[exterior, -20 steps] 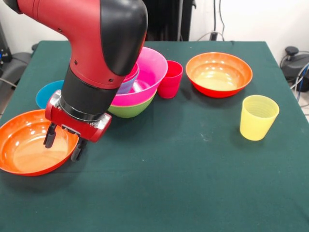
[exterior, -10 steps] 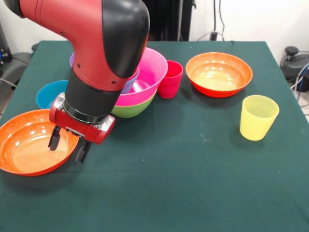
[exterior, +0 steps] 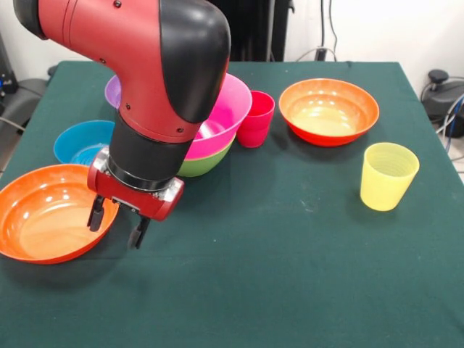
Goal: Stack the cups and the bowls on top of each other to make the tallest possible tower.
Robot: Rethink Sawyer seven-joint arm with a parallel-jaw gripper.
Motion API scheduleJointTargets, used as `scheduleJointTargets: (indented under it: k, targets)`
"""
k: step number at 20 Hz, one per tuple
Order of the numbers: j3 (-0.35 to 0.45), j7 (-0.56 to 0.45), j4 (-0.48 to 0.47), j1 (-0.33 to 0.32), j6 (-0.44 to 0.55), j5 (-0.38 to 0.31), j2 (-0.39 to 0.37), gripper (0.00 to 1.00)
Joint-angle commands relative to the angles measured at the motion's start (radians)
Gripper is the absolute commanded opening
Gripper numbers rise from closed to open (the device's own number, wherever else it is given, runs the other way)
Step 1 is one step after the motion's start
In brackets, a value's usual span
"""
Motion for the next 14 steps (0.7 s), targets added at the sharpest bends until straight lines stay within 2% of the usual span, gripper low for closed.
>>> scheduleJointTargets:
  k: [1, 14]
  targets:
    - [0.145, -0.094, 0.073, -0.017, 0.005, -0.077, 0.000, 1.00]
    - [0.138, -0.096, 0.115, -0.024, 0.000, -0.088, -0.026, 1.00]
